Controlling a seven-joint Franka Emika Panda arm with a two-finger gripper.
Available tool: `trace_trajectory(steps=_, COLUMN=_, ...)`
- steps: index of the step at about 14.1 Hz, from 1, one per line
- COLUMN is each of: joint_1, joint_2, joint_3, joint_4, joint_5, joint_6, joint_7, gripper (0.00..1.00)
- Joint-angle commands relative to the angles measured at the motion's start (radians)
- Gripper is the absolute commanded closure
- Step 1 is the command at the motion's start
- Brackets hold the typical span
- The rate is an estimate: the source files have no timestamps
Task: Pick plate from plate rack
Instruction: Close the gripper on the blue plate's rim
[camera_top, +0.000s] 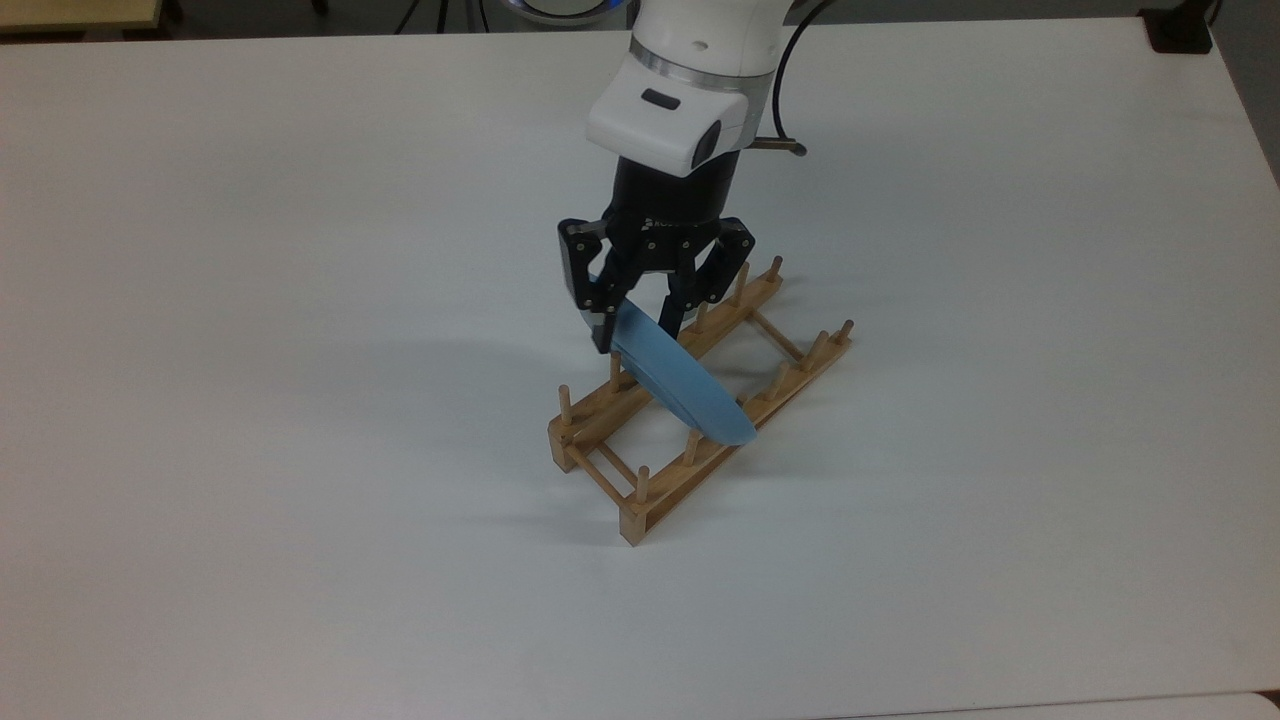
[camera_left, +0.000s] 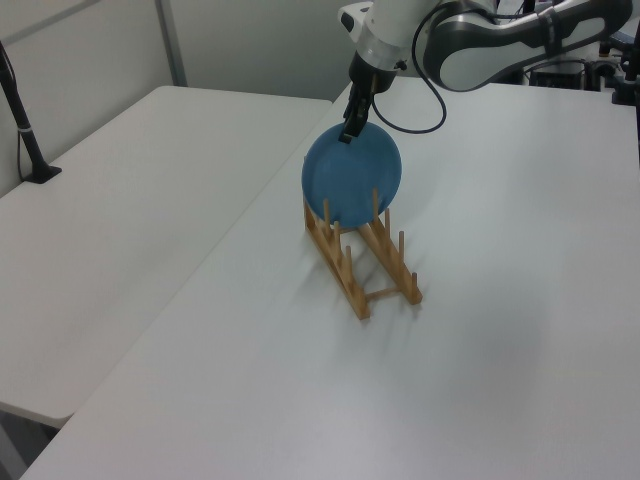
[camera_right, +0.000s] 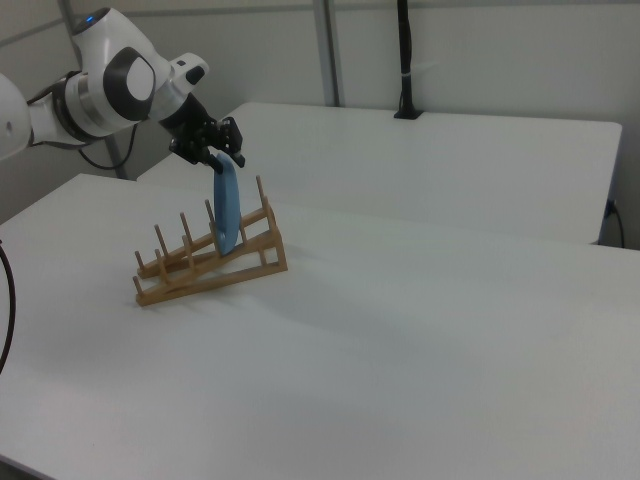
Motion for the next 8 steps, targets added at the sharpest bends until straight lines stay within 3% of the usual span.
trace_trajectory(steps=1, joint_1=0.017, joint_2=-0.015, joint_3=-0.006, joint_4=0.005, joint_5=-0.021, joint_6=0.008, joint_7=0.027, gripper=0.81)
trace_trajectory(steps=4, joint_1=0.018, joint_2=-0.032, joint_3=-0.006, joint_4=0.005, joint_5=-0.020, joint_6=0.002, joint_7=0.027, gripper=1.00)
trace_trajectory(steps=8, joint_1=0.018, joint_2=-0.063, joint_3=-0.006, joint_4=0.004, joint_5=-0.021, joint_6=-0.008, joint_7=0.018, gripper=1.00)
